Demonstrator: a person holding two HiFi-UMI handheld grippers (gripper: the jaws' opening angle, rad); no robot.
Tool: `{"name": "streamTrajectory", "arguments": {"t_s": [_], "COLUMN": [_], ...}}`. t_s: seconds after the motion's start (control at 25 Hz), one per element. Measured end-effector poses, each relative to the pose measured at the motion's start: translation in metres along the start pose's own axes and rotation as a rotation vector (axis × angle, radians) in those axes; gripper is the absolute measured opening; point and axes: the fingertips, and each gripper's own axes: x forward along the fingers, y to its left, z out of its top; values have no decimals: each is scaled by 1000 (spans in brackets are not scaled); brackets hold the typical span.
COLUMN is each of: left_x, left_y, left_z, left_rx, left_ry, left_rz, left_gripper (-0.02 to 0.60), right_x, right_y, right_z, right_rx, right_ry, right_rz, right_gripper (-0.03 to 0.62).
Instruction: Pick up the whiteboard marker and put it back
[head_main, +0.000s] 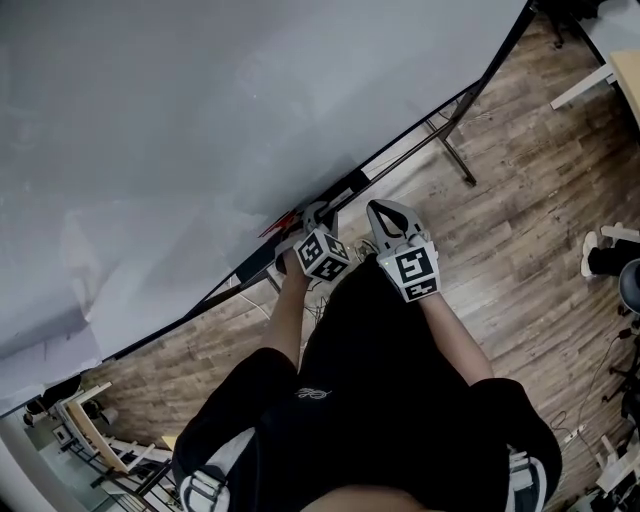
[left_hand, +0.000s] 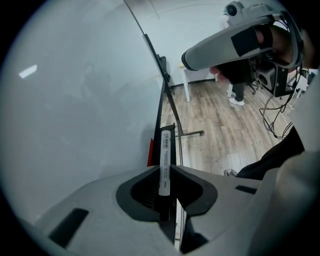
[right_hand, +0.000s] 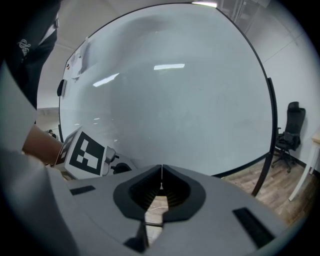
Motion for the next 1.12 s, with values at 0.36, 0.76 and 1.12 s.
{"name": "streamTrajectory", "arguments": {"t_s": [0.36,0.76,1.12], "left_x": [16,4,-33], "left_y": [-3,6,21], "left_z": [-9,-7,7], "left_rx": [0,-89,-400], "left_ry": [29,15,17], "left_rz": [-29,29,221], "left_gripper": [67,67,67], "right_x": [16,23,22], "right_y": [-3,7,14], "right_z": [2,15,37], "right_rx": [-30,-83,-198], "right_ry": [41,67,47], "right_rz": [-10,89,336], "right_gripper": [5,5,5]}}
